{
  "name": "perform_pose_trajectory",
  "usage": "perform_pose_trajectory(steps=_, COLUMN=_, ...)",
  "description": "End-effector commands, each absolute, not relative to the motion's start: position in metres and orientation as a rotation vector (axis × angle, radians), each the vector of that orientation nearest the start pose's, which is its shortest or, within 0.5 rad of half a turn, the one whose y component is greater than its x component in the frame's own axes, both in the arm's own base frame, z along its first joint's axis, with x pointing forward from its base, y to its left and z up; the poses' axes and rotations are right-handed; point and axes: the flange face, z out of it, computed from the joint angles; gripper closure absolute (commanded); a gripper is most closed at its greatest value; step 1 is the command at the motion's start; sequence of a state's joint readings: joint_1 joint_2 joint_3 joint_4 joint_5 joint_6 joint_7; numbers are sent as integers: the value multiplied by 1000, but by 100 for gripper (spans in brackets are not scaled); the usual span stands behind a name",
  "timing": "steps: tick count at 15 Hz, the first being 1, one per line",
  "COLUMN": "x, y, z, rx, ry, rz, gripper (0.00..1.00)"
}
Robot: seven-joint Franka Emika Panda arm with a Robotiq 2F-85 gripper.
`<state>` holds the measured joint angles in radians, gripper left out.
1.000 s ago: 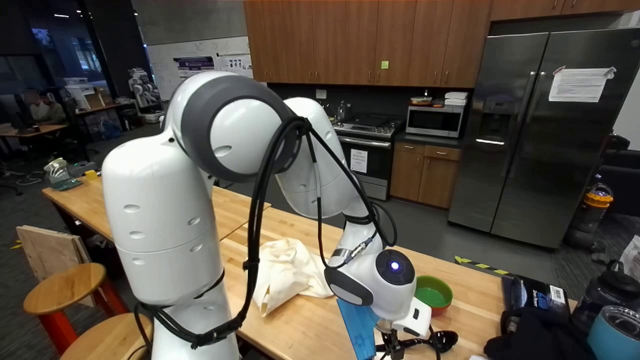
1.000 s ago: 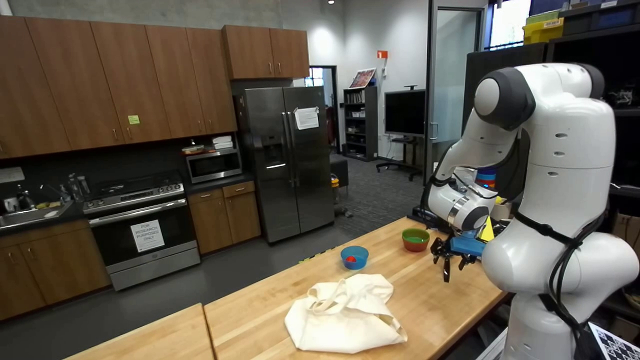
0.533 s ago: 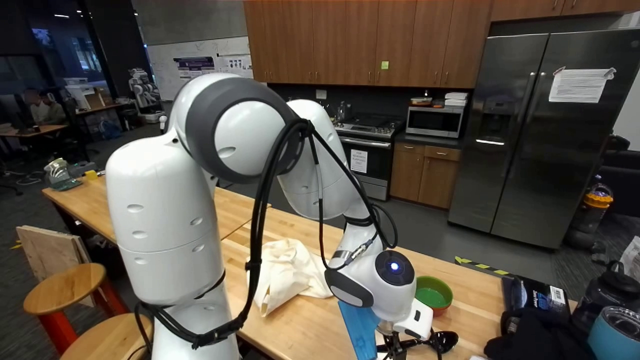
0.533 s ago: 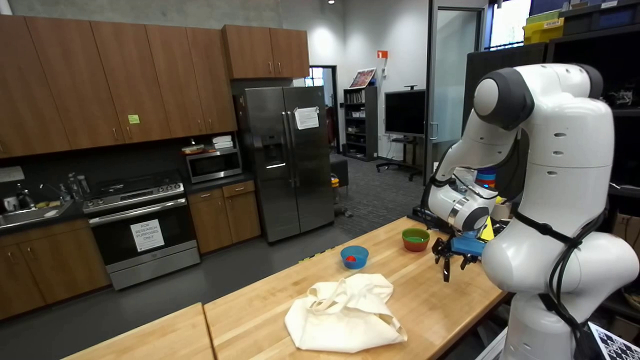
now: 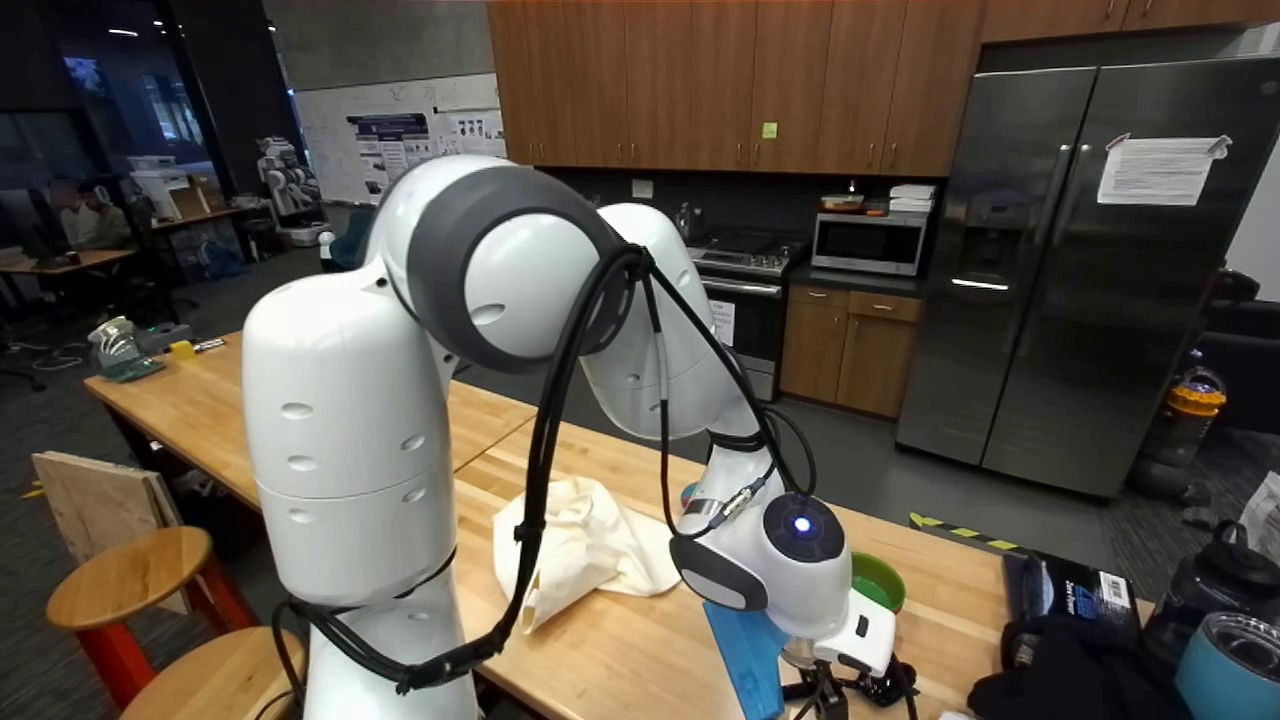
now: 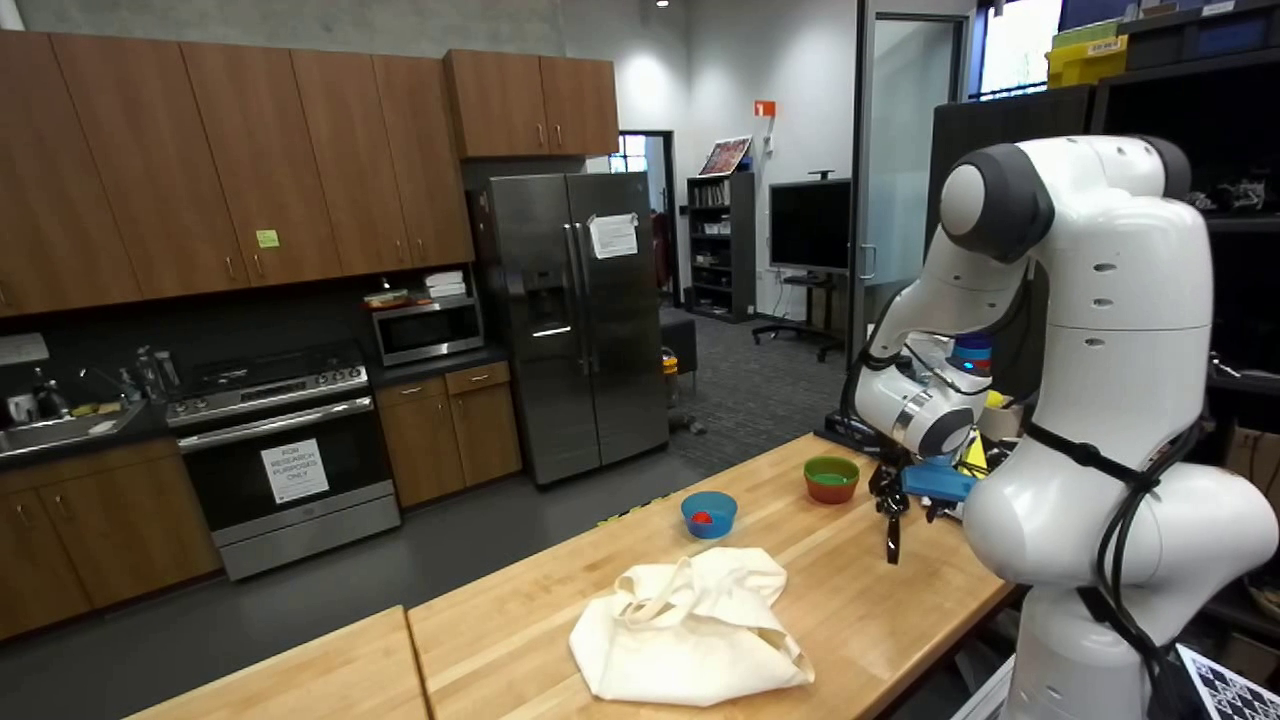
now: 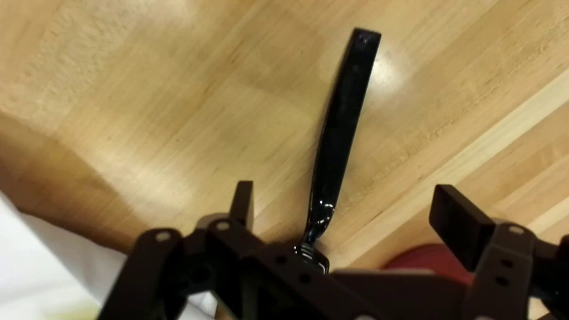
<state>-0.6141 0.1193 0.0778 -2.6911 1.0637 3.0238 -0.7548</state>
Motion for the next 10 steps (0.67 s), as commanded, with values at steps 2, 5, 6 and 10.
perform_pose_trajectory(steps=2, x=325, y=-278, z=198, rx=-2762, ry=1246, rz=-463, gripper=0)
perform_pose_trajectory(steps=5, x=332, y=-282, z=194, rx=-2763, ry=1239, rz=-455, gripper=0)
perform_pose_trajectory(steps=6, x=333, y=-282, z=193, rx=-2764, ry=1242, rz=-457, gripper=0)
perform_pose_trajectory(steps=10, x=327, y=-290, z=179, rx=-2762, ry=1269, rz=-392, gripper=0)
